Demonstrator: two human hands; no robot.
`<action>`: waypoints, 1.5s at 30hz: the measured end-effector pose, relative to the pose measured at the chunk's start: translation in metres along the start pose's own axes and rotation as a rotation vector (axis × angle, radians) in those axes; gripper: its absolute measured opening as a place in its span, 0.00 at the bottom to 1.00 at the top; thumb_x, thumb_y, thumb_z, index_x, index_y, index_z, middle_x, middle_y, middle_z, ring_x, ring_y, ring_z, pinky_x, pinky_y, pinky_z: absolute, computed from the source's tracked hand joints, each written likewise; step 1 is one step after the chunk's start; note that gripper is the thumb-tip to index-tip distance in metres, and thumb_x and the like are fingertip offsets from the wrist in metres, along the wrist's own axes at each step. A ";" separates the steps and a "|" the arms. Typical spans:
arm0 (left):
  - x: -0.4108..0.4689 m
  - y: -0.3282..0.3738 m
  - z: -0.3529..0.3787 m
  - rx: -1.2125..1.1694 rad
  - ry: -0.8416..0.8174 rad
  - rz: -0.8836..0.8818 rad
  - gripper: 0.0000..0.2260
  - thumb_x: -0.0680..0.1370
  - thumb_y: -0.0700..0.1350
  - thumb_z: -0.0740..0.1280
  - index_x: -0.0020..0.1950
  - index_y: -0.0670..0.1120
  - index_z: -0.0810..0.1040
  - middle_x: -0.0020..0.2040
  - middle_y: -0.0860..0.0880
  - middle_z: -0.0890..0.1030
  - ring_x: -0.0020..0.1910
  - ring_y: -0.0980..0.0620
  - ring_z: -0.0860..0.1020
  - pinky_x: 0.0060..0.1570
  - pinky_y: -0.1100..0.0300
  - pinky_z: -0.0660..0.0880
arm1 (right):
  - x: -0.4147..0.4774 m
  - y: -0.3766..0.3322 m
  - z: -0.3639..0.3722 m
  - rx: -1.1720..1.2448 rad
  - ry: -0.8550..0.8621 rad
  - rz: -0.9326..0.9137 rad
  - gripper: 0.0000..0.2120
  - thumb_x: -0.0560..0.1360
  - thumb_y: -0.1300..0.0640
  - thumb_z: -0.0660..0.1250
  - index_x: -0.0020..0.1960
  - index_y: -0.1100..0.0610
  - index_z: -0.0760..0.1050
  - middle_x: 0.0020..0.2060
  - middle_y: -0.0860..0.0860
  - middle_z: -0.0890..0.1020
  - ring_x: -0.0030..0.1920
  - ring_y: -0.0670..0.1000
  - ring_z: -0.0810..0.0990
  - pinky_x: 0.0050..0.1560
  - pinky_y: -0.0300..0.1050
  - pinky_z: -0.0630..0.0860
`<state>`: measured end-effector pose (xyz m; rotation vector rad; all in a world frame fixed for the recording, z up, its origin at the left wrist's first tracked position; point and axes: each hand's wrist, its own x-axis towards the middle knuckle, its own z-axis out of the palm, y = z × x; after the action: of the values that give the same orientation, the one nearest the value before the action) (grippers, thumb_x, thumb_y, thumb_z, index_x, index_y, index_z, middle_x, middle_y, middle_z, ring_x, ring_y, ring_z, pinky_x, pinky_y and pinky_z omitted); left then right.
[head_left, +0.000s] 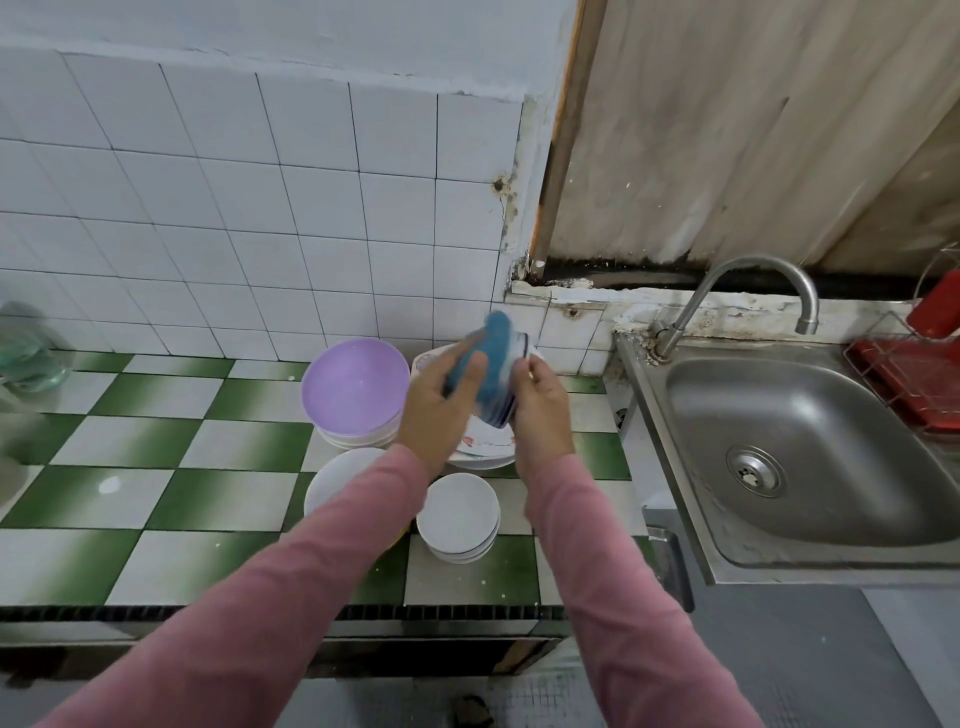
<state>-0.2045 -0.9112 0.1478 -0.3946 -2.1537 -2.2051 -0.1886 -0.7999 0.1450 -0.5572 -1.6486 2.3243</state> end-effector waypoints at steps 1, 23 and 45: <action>-0.003 0.001 0.004 0.110 -0.070 0.104 0.13 0.82 0.45 0.63 0.66 0.49 0.77 0.63 0.55 0.79 0.60 0.66 0.75 0.61 0.69 0.71 | -0.004 -0.001 0.003 -0.027 -0.022 -0.019 0.09 0.84 0.60 0.58 0.56 0.58 0.77 0.49 0.55 0.82 0.49 0.52 0.81 0.45 0.43 0.80; 0.012 0.010 0.008 0.286 0.090 0.265 0.08 0.79 0.47 0.68 0.56 0.50 0.82 0.54 0.57 0.82 0.54 0.64 0.78 0.57 0.64 0.75 | -0.015 -0.012 0.000 -0.330 -0.149 -0.179 0.13 0.83 0.60 0.58 0.43 0.59 0.77 0.41 0.56 0.79 0.43 0.52 0.75 0.48 0.51 0.73; -0.008 -0.005 0.020 0.141 0.310 0.309 0.14 0.81 0.49 0.62 0.66 0.50 0.73 0.64 0.53 0.76 0.65 0.58 0.73 0.66 0.61 0.70 | -0.009 -0.029 0.022 0.664 0.152 0.178 0.21 0.85 0.51 0.55 0.70 0.66 0.70 0.64 0.63 0.78 0.63 0.60 0.79 0.61 0.57 0.77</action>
<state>-0.1946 -0.8925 0.1418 -0.3276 -1.9213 -1.8036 -0.1907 -0.8127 0.1808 -0.7152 -0.7070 2.6650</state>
